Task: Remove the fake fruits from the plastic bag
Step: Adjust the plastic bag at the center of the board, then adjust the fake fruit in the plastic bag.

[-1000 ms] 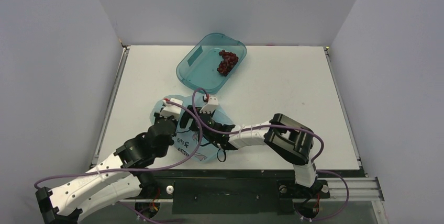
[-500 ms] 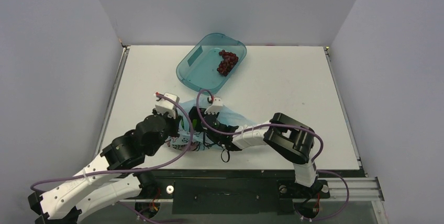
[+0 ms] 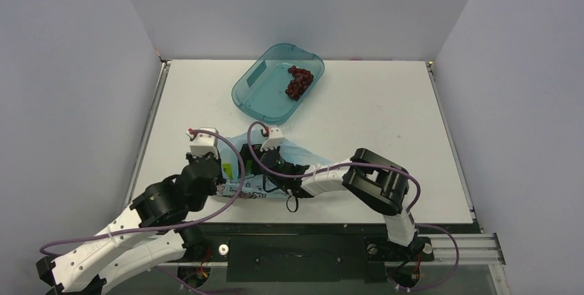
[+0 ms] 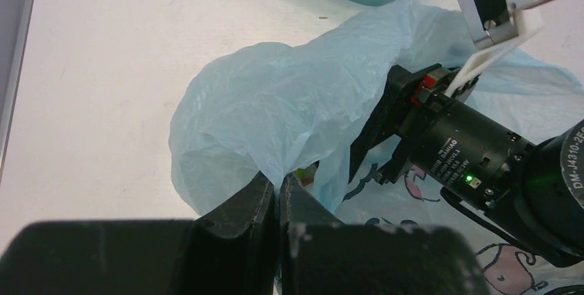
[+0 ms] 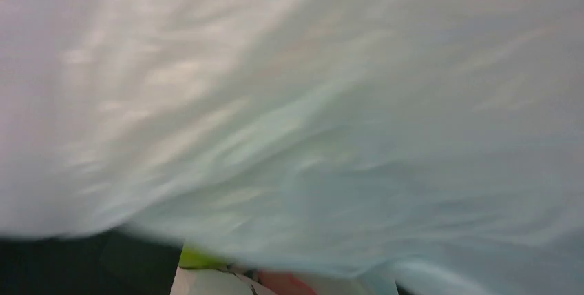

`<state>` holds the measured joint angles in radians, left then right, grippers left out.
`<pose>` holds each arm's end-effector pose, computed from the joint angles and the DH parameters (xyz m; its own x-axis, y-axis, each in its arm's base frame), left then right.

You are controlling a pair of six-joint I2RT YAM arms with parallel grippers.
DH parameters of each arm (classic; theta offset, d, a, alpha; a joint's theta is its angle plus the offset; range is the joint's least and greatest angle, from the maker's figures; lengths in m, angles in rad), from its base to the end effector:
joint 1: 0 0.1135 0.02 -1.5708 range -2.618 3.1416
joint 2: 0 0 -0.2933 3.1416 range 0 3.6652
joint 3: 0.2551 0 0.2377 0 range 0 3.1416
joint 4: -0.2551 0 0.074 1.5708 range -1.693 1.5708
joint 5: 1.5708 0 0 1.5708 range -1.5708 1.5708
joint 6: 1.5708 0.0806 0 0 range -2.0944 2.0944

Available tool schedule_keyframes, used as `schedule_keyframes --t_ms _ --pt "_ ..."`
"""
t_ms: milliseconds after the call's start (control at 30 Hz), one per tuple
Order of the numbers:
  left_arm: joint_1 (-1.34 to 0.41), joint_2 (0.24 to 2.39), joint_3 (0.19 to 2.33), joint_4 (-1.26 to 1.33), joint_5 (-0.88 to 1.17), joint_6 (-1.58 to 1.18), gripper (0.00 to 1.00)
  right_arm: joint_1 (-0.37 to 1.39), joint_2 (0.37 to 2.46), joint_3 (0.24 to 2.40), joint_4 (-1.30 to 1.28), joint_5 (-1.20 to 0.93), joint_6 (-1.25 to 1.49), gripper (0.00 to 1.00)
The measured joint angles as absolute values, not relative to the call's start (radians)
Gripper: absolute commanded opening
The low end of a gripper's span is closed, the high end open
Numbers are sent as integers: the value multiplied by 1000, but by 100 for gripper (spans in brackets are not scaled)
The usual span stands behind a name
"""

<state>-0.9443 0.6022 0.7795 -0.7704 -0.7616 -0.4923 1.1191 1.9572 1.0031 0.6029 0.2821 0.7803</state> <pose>0.1059 -0.0515 0.3053 -0.4073 -0.0206 -0.9131 0.0661 0.9965 -0.0520 0.2186 0.3993 0.1801 -0.6344 0.2404 -0.7347 -0.4274 0.6828 0.5925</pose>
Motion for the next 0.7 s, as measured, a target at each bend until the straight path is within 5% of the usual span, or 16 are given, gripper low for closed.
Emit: schedule_keyframes --t_ms 367,700 --pt "-944 638 780 -790 -775 -516 0 1121 2133 1202 518 244 702 88" --pt "-947 630 756 -775 -785 -547 0 1071 2146 1215 508 224 678 23"
